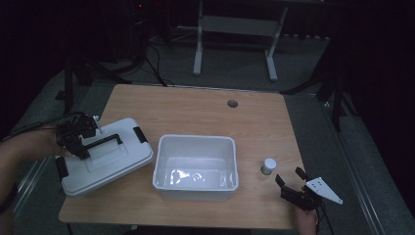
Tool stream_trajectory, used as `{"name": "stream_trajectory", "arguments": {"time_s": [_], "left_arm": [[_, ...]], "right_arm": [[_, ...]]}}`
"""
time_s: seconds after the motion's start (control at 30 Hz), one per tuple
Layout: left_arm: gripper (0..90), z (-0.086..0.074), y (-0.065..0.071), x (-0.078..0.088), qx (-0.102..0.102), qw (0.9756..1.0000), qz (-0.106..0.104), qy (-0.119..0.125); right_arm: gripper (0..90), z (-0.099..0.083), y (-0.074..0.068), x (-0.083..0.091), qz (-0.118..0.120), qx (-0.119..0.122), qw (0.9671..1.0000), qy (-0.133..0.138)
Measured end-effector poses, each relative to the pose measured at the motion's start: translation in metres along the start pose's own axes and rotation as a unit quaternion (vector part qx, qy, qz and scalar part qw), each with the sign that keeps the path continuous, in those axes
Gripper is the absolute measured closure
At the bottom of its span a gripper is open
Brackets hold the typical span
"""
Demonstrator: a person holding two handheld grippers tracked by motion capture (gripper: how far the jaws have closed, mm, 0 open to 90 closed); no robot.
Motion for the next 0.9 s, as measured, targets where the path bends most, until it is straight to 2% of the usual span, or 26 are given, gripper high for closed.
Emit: {"name": "stream_trajectory", "arguments": {"time_s": [0.07,0.1,0.2,0.27,0.4,0.47,0.5,0.53,0.57,0.67,0.7,0.83,0.9], "left_arm": [[83.4,0.001,0.000,-0.003,0.002,1.0000,-0.002,0.002],[83.4,0.002,0.000,-0.012,0.001,1.0000,-0.008,0.002],[83.5,0.004,-0.002,-0.024,0.004,0.9999,-0.015,0.003],[83.5,0.005,-0.002,-0.027,0.006,0.9999,-0.014,0.002],[83.4,0.010,-0.007,-0.049,0.016,0.9996,-0.024,-0.001],[83.4,0.011,-0.008,-0.053,0.020,0.9995,-0.026,-0.002],[83.4,0.014,-0.011,-0.062,0.023,0.9993,-0.029,0.001],[83.4,0.014,-0.011,-0.062,0.023,0.9993,-0.029,0.001],[83.4,0.017,-0.013,-0.071,0.029,0.9990,-0.034,0.002],[83.4,0.020,-0.015,-0.079,0.033,0.9989,-0.034,0.001],[83.4,0.023,-0.015,-0.086,0.034,0.9990,-0.029,0.001],[83.4,0.029,-0.016,-0.095,0.031,0.9993,-0.021,-0.001],[83.3,0.031,-0.016,-0.097,0.030,0.9993,-0.024,-0.002]], "right_arm": [[12.1,0.000,0.000,0.000,0.000,0.000,1.0000,0.000],[12.0,0.000,0.000,0.000,0.000,0.000,1.0000,0.000],[12.0,0.000,0.000,0.000,0.000,0.000,1.0000,0.000],[12.0,0.000,0.000,0.000,-0.001,0.000,1.0000,0.000],[12.1,0.000,0.000,0.000,0.000,0.001,1.0000,-0.001],[12.1,0.000,0.000,0.000,0.000,0.001,1.0000,-0.001],[12.0,0.000,0.000,0.000,0.000,0.001,1.0000,-0.001],[12.1,0.000,0.000,0.000,0.000,0.001,1.0000,-0.001],[12.0,0.000,0.000,0.000,0.000,0.001,1.0000,0.000],[12.1,0.000,0.000,0.000,0.000,0.000,1.0000,0.000],[12.0,0.000,0.000,0.000,0.000,0.000,1.0000,-0.001],[12.0,0.000,0.000,0.000,0.000,0.001,1.0000,0.000],[12.0,0.000,0.000,0.000,0.000,0.001,1.0000,0.000]]}}
Point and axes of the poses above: each handheld gripper's, and its own axes: x roughly backward along the jaws, z roughly out of its top, y roughly to its right, the point moved 6 cm from there along -x, roughly forward along the jaws, and after that the axes turned 2 degrees about y, right-handed, at the moved point
